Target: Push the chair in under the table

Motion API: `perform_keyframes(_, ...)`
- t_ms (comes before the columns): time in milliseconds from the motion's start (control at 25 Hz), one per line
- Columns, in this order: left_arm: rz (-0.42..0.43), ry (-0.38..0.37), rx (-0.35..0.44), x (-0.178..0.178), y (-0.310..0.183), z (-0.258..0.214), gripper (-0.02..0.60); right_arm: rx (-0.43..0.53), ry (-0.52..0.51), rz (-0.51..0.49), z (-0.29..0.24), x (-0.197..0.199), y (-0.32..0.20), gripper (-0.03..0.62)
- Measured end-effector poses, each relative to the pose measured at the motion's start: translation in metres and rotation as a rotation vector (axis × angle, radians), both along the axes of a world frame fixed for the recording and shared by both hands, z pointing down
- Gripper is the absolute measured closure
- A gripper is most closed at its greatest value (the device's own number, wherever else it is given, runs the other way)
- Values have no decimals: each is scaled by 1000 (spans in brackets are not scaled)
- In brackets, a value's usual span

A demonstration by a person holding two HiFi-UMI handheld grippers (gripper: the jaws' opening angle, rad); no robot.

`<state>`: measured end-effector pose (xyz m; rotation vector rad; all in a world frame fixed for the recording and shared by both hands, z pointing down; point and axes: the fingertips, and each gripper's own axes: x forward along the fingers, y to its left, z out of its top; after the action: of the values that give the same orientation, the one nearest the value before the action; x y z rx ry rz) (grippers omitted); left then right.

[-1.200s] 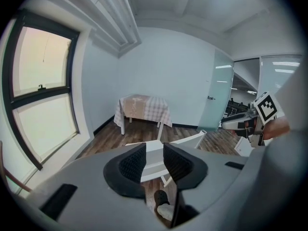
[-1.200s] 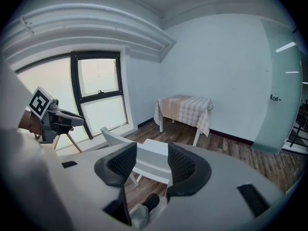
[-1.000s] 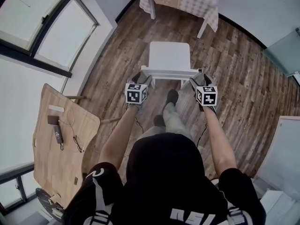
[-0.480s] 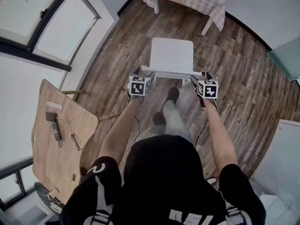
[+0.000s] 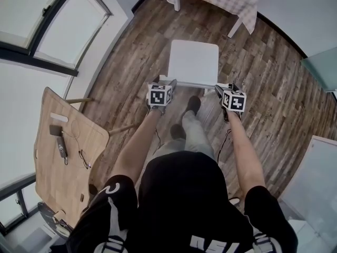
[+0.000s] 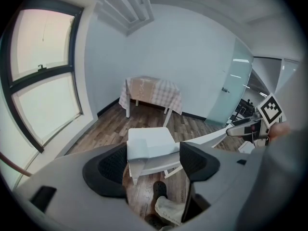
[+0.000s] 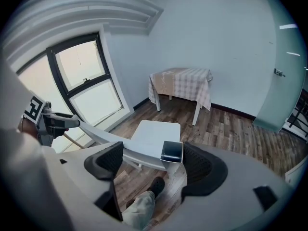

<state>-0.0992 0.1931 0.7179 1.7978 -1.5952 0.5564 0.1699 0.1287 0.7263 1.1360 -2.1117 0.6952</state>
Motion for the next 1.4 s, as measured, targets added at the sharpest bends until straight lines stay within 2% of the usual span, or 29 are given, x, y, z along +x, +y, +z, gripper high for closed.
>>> perform_keyframes(240,2,32,2,0,3,-2,238,-14,-11,1,1,-1,0,181)
perform_keyframes(560,17,2,-22,4,3,5,238,-13,-16,10,2,0,-2,177)
perform_keyframes(840,-29,57,-38,3,-1,4,230,-11,-23,9,3,-1,-3,177)
perform_keyframes(1400,-26,38,-13,7,-4,4,218,-25,-45,-6,3,2,-5,177)
